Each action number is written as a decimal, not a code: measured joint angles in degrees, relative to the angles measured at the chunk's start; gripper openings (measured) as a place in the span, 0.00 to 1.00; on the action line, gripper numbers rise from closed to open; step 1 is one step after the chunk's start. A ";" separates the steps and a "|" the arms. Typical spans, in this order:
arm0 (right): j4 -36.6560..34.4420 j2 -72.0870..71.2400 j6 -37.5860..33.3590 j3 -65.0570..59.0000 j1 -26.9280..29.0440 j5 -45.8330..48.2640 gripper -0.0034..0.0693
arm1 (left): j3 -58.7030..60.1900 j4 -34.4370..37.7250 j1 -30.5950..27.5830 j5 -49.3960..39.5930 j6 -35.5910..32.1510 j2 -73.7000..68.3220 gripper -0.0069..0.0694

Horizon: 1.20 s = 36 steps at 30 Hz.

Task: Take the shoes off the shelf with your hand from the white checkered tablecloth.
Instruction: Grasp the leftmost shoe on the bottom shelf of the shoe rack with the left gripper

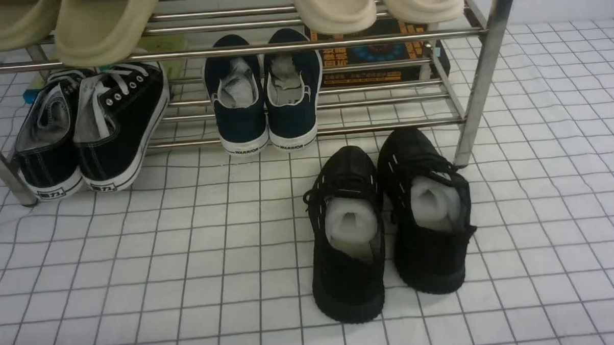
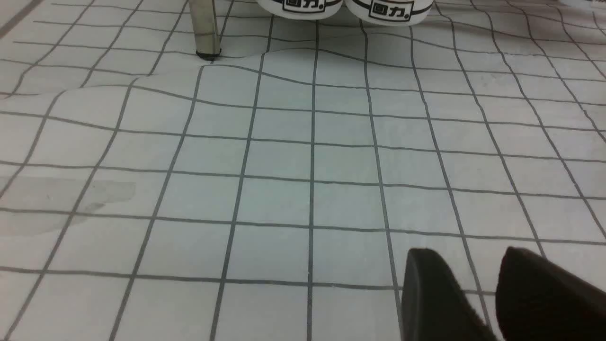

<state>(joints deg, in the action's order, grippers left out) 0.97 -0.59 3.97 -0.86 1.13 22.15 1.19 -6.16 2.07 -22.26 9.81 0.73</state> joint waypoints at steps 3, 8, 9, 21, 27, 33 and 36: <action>0.00 0.00 0.00 0.00 0.00 0.00 0.22 | 0.00 0.00 0.00 0.00 0.00 0.00 0.41; 0.00 0.00 0.00 0.00 0.00 0.00 0.23 | 0.00 0.00 0.00 0.00 0.00 0.00 0.41; 0.00 0.00 0.00 0.00 0.00 0.00 0.23 | 0.00 0.00 0.00 0.00 0.00 0.00 0.41; 0.00 0.00 0.00 0.00 0.00 0.00 0.25 | 0.00 0.00 0.00 0.00 0.00 0.00 0.41; 0.00 0.00 0.00 0.00 0.00 0.00 0.25 | 0.00 0.00 0.00 0.00 0.00 0.00 0.41; 0.00 0.00 0.00 0.00 0.00 0.00 0.26 | 0.00 0.00 0.00 0.00 0.00 0.00 0.41; 0.00 0.00 0.00 0.00 0.00 0.00 0.26 | 0.00 0.00 0.00 0.00 0.00 0.00 0.41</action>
<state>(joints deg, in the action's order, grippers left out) 0.97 -0.59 3.97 -0.86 1.13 22.15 1.19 -6.16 2.07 -22.26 9.81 0.73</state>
